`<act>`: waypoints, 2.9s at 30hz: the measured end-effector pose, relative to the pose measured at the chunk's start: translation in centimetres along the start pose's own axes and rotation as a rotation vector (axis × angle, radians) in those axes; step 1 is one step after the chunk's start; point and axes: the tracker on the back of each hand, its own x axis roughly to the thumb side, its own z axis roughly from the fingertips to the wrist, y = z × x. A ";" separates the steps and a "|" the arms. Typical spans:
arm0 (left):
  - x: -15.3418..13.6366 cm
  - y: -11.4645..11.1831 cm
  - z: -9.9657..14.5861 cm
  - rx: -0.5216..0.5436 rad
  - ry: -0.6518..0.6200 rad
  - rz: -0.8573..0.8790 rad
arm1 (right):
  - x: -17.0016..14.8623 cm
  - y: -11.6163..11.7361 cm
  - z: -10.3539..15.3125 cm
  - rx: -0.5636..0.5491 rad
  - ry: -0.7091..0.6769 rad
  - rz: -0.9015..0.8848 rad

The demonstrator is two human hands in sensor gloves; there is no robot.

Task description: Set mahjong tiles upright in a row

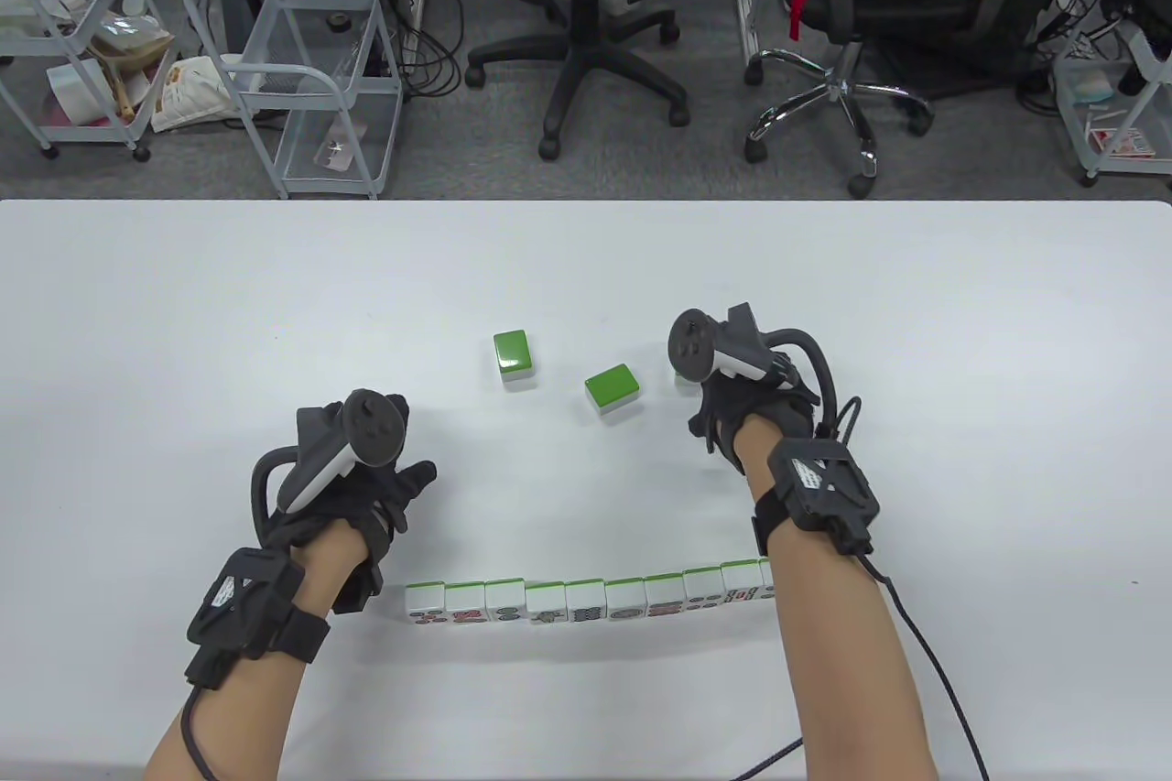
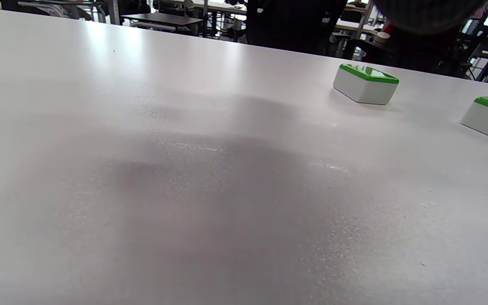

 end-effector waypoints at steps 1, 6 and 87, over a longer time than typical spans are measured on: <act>-0.1 0.1 0.0 0.000 0.000 0.003 | 0.2 0.1 -0.5 0.000 0.004 0.014; -0.5 0.4 -0.3 0.005 -0.002 0.018 | 0.2 0.8 -3.4 0.097 0.019 -0.088; -1.5 0.5 0.8 -0.021 0.006 0.050 | 3.3 -3.2 4.3 0.021 0.063 -0.241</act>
